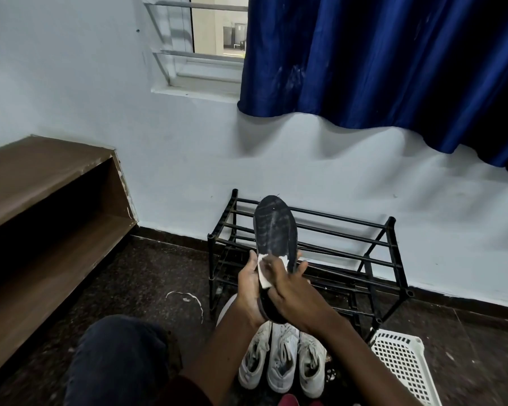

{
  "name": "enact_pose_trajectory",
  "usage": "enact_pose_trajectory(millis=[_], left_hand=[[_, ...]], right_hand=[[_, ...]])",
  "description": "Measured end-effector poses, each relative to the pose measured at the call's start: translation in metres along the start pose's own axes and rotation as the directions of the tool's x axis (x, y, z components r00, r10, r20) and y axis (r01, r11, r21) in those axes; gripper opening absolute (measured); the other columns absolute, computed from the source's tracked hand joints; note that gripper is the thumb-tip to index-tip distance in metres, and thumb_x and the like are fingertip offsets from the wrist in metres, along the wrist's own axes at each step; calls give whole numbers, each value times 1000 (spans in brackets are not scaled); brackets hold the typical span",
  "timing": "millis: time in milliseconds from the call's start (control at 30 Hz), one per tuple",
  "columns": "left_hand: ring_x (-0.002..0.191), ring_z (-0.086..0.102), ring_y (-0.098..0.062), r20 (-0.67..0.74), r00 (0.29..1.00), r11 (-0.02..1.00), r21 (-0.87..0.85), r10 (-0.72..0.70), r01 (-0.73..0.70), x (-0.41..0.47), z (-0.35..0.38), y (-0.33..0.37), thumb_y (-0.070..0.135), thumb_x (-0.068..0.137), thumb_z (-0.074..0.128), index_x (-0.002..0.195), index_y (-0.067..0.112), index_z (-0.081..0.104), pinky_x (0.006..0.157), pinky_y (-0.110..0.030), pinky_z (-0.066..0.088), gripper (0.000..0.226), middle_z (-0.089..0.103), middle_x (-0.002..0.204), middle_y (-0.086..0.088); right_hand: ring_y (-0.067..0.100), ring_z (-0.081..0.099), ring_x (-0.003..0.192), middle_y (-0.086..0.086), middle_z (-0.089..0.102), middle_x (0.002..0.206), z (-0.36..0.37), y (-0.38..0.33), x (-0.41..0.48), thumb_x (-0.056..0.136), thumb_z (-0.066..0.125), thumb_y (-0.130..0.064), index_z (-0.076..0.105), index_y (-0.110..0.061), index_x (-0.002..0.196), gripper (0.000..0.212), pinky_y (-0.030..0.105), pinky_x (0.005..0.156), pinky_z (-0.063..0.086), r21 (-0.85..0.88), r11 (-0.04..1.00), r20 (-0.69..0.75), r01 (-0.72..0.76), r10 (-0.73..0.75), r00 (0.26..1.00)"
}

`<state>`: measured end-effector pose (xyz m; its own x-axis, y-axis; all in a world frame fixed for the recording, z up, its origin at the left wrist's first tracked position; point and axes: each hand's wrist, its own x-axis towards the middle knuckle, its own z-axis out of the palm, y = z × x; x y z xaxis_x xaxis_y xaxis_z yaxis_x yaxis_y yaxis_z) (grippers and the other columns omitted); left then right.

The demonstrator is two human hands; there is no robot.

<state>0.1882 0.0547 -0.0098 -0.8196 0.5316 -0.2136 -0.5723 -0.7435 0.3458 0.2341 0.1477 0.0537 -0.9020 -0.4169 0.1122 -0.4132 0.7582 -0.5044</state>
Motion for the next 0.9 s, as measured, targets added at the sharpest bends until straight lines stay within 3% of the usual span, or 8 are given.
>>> enact_pose_trajectory(millis=[67, 167, 233, 333, 467, 667, 800, 900], left_hand=[[108, 60, -30, 0, 1000, 999, -44, 7, -7, 2, 0, 7, 69, 89, 23, 135, 5, 47, 92, -43, 49, 83, 57, 124, -13], [107, 58, -29, -7, 1000, 995, -96, -1, 0, 2, 1, 14, 69, 89, 26, 136, 1, 44, 78, -37, 53, 85, 54, 128, -15], [106, 59, -29, -15, 1000, 994, -109, -16, 14, 2, 2, 14, 68, 88, 29, 132, -1, 49, 76, -35, 53, 84, 56, 126, -16], [101, 62, -30, -33, 999, 996, -91, -21, 18, 2, 2, 11, 65, 86, 38, 128, -1, 54, 74, -35, 53, 80, 57, 125, -16], [106, 59, -34, -73, 997, 997, -71, -25, 19, 1, 1, 8, 62, 89, 38, 119, 0, 62, 85, -41, 51, 73, 61, 117, -17], [93, 69, -32, 2, 1000, 998, -66, -9, 9, -8, 7, -1, 49, 86, 43, 104, -2, 70, 80, -41, 56, 60, 67, 104, -21], [104, 64, -33, 4, 999, 998, -34, -44, 44, -6, 11, 6, 54, 88, 40, 118, -1, 63, 87, -42, 52, 67, 61, 117, -23], [103, 62, -33, -19, 1000, 996, -87, 16, -17, -2, 6, 10, 55, 93, 36, 129, -2, 52, 80, -36, 55, 69, 58, 122, -21]], right_hand=[[31, 53, 90, 16, 51, 118, 5, -3, -14, 92, 37, -7, 33, -12, 127, 36, 33, 68, 37, -16, 997, 10, 79, -79, 997], [26, 56, 86, 10, 59, 109, 15, 2, -29, 92, 40, -6, 42, -16, 123, 32, 26, 63, 31, -68, 989, -47, 135, -138, 989], [16, 58, 79, 3, 64, 95, 15, 4, -32, 91, 42, -8, 53, -19, 111, 25, 19, 60, 33, -9, 990, -102, 139, -140, 985], [4, 63, 67, -5, 66, 73, 14, 7, -30, 87, 47, -16, 64, -20, 83, 18, 23, 56, 48, 53, 981, -163, 185, -174, 971], [12, 62, 56, 1, 63, 60, 11, 5, -13, 68, 60, -2, 66, -12, 62, 13, 21, 48, 46, -50, 986, -239, 160, -168, 956], [16, 66, 65, 4, 71, 71, 4, 14, 20, 66, 68, 5, 73, -12, 75, 21, 30, 59, 50, -17, 1000, -439, -1, -7, 898], [20, 67, 75, 5, 72, 78, 11, 3, 8, 62, 59, 13, 74, -8, 75, 29, 25, 73, 49, -49, 989, -395, 137, -145, 907], [11, 64, 74, 0, 71, 78, 19, -3, -10, 59, 62, 12, 72, -10, 71, 27, 25, 68, 50, -13, 967, -366, 255, -242, 899]])
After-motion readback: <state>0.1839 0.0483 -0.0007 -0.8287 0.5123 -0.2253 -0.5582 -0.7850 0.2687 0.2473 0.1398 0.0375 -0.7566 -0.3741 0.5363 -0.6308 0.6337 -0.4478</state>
